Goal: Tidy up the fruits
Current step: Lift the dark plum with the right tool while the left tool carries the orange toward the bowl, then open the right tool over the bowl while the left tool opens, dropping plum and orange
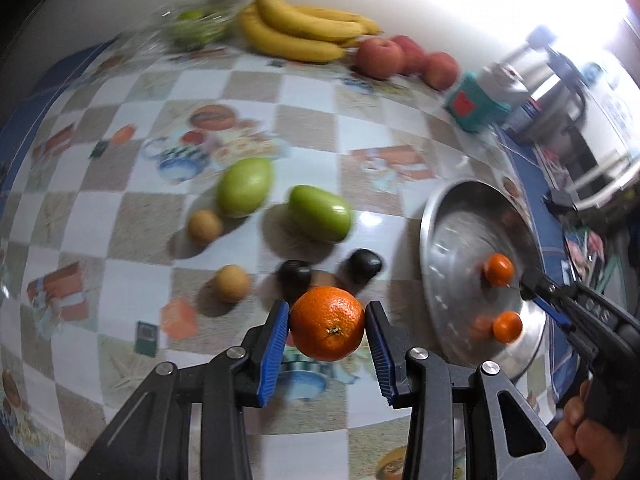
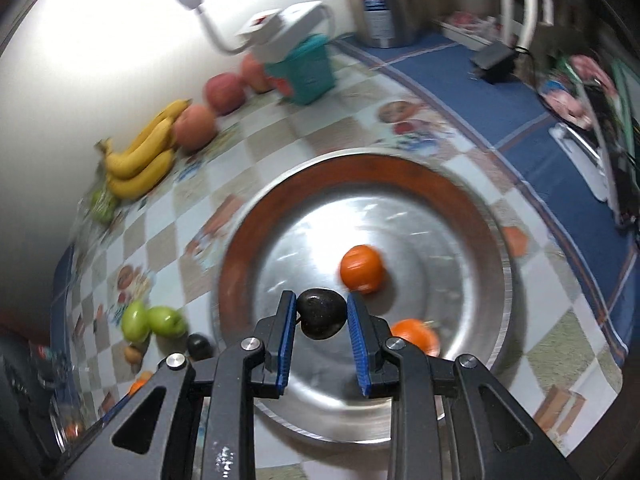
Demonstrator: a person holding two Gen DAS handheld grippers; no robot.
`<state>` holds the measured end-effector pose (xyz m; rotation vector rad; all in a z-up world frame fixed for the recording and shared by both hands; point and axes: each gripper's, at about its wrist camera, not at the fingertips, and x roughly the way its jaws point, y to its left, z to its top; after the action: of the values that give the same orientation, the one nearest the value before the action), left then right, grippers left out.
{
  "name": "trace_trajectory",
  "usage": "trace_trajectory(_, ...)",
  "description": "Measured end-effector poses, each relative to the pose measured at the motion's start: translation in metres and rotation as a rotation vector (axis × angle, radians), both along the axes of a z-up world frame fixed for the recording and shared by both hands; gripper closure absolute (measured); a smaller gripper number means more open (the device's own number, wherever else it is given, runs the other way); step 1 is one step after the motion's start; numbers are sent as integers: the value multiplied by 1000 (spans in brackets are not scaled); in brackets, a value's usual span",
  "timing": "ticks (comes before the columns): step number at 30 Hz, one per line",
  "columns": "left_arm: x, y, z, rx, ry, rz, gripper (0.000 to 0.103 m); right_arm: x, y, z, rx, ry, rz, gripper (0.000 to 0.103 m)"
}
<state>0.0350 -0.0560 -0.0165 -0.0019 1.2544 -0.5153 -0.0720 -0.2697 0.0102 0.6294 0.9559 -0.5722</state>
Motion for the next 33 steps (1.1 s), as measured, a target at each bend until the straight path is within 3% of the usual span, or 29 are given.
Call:
trace_trajectory(4, -11, -26, 3, 34, -47, -85, 61, -12, -17, -2, 7, -1, -61, 76)
trace_trajectory(13, -28, -79, 12, 17, -128, -225, 61, -23, -34, -8, 16, 7, -114, 76)
trace_trajectory(21, -45, -128, -1, 82, -178, -354, 61, -23, -42, -19, 36, 36, -127, 76)
trace_trajectory(33, -45, -135, -12, 87, -171, -360, 60, -21, -45, -32, 63, 75, -129, 76)
